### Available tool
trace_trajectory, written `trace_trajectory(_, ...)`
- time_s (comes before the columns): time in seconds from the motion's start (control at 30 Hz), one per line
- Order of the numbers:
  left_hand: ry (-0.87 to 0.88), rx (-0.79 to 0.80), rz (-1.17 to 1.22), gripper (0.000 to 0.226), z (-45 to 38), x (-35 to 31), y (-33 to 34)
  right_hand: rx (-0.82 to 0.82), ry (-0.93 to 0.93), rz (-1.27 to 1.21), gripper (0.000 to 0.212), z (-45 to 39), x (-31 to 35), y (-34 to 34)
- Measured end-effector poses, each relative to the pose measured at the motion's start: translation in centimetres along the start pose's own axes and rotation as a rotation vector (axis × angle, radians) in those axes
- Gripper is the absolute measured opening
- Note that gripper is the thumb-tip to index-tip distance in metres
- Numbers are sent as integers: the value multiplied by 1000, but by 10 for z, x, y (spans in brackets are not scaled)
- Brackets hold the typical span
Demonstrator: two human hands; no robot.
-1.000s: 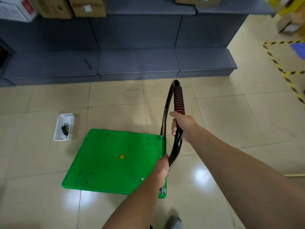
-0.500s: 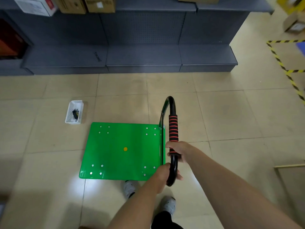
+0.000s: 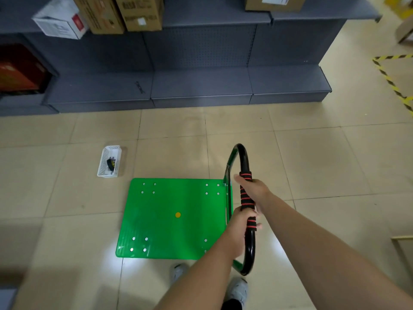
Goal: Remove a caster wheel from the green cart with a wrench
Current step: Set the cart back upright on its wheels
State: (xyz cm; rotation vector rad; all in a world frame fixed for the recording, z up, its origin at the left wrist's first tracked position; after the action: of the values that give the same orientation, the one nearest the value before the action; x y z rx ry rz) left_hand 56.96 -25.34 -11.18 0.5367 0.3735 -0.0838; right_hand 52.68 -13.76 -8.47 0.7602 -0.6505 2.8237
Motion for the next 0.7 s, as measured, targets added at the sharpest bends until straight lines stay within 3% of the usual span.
trace_trajectory(0.23, 6, -139, -113, 13, -29, -1, 12, 96, 71, -27, 34, -26, 14, 3)
trace_trajectory(0.43, -15, -132, -175, 18, -12, -23, -8, 44, 121, -55, 12, -26, 26, 33)
trace_trajectory(0.7, 1, -156, -265, 3, 12, -62, -63, 66, 136, -64, 12, -17, 54, 92)
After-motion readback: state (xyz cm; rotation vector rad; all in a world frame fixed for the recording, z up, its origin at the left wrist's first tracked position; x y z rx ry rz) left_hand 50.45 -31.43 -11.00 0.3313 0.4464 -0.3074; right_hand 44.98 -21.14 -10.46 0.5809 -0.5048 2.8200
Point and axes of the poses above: each hand's wrist, its own z-axis away from the middle knuckle, its own y-axis out of the palm, x = y × z, the point moved 3 cm from there along -z, towards the middle knuckle, and after that the axes turned 14 degrees about z, right-handed, at the moved point
